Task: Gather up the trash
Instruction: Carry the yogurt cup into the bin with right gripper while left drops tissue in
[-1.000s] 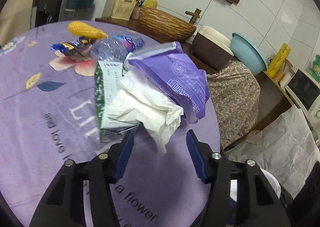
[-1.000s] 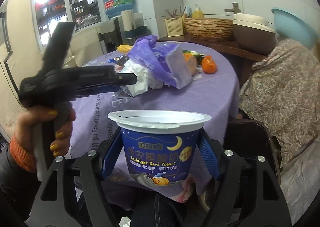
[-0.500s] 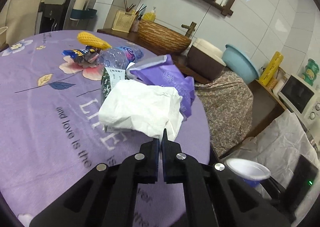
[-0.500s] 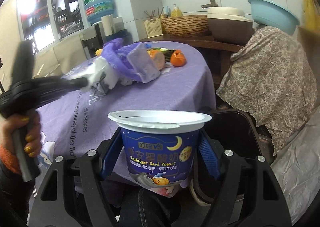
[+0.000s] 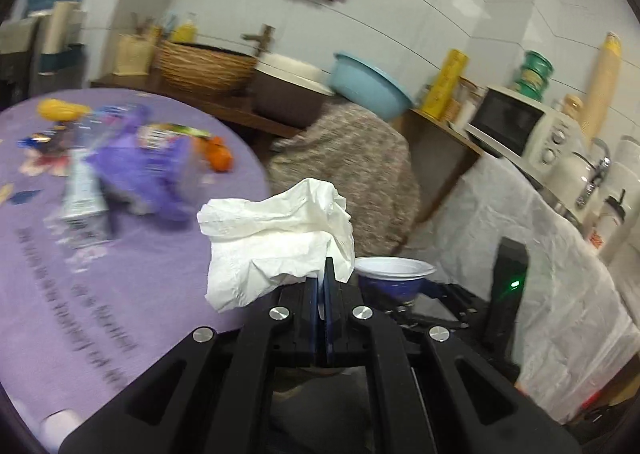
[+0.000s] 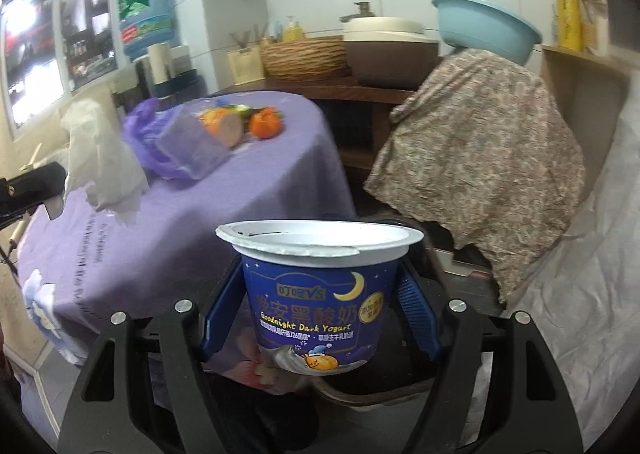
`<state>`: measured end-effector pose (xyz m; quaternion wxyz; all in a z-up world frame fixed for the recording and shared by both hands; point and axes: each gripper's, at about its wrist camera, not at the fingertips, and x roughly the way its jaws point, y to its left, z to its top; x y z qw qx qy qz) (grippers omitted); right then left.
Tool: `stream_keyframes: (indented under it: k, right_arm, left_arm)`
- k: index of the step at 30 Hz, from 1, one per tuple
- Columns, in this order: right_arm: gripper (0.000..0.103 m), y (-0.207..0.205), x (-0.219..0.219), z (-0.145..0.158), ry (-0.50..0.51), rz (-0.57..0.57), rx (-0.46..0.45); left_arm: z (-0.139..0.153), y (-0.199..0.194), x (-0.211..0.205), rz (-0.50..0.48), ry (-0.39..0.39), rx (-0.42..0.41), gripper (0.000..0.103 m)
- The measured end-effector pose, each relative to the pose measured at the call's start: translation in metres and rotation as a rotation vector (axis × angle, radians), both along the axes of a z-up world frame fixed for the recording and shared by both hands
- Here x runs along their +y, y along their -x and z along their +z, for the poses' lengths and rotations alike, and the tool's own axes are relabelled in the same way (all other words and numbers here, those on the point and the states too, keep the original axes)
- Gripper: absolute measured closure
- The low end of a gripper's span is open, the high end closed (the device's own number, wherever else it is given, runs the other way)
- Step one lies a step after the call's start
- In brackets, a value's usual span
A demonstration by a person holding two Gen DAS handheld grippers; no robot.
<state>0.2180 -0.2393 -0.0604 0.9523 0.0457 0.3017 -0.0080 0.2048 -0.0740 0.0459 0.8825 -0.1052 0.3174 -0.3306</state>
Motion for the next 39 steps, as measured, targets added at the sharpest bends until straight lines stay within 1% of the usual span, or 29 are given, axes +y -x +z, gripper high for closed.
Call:
stream_keyframes:
  k: [2,6,8,9,11,13,17,20,21,24,28,31,32,34,35,36,37,38,39]
  right_arm:
    - [0.030,-0.003,-0.016,-0.010,-0.002,-0.031,0.024]
    - [0.030,-0.007,-0.035,-0.040,0.017,-0.067,0.072]
    - [0.030,-0.012,-0.042,-0.057,0.026,-0.078,0.104]
    - [0.031,-0.013,-0.045,-0.065,0.021,-0.081,0.115]
    - [0.030,-0.018,-0.051,-0.081,0.009,-0.083,0.141]
    - [0.030,-0.021,-0.054,-0.094,0.008,-0.086,0.160]
    - [0.030,-0.030,-0.057,-0.110,0.006,-0.075,0.175]
    - [0.030,-0.037,-0.056,-0.119,0.008,-0.059,0.182]
    - [0.030,-0.038,-0.055,-0.121,0.012,-0.055,0.181]
    - [0.030,-0.044,-0.058,-0.131,0.008,-0.051,0.189]
    - [0.030,-0.050,-0.059,-0.140,-0.001,-0.041,0.199]
    - [0.030,-0.055,-0.057,-0.145,0.004,-0.031,0.201]
    - [0.029,-0.056,-0.056,-0.147,0.007,-0.028,0.205]
    - [0.023,-0.055,-0.054,-0.150,0.028,-0.041,0.217]
    - [0.021,-0.053,-0.055,-0.150,0.036,-0.046,0.216]
    - [0.020,-0.050,-0.055,-0.149,0.039,-0.046,0.209]
    - [0.018,-0.047,-0.055,-0.147,0.041,-0.048,0.203]
    - [0.018,-0.043,-0.055,-0.145,0.045,-0.052,0.197]
    - [0.015,-0.040,-0.056,-0.143,0.049,-0.055,0.188]
  left_arm:
    - [-0.006,-0.016,-0.032,-0.062,0.008,0.034,0.099]
    - [-0.031,-0.054,-0.088,-0.130,-0.045,0.086,0.099]
    - [-0.050,-0.073,-0.110,-0.148,-0.057,0.138,0.099]
    - [-0.063,-0.086,-0.122,-0.158,-0.066,0.181,0.099]
    - [-0.082,-0.096,-0.138,-0.166,-0.095,0.226,0.099]
    - [-0.104,-0.110,-0.156,-0.173,-0.141,0.269,0.099]
    - [-0.139,-0.129,-0.173,-0.165,-0.211,0.331,0.099]
    - [-0.153,-0.135,-0.183,-0.168,-0.269,0.334,0.099]
    - [-0.158,-0.137,-0.185,-0.171,-0.278,0.347,0.099]
    - [-0.171,-0.145,-0.185,-0.178,-0.273,0.393,0.099]
    - [-0.184,-0.152,-0.192,-0.180,-0.314,0.410,0.099]
    - [-0.185,-0.153,-0.195,-0.180,-0.321,0.409,0.099]
    - [-0.184,-0.153,-0.196,-0.178,-0.321,0.408,0.097]
    - [-0.180,-0.153,-0.196,-0.182,-0.314,0.404,0.085]
    - [-0.178,-0.153,-0.196,-0.179,-0.316,0.395,0.063]
    - [-0.173,-0.150,-0.194,-0.170,-0.314,0.371,0.045]
    - [-0.168,-0.148,-0.194,-0.165,-0.306,0.347,0.043]
    - [-0.164,-0.145,-0.192,-0.167,-0.294,0.326,0.042]
    - [-0.161,-0.144,-0.192,-0.172,-0.286,0.320,0.041]
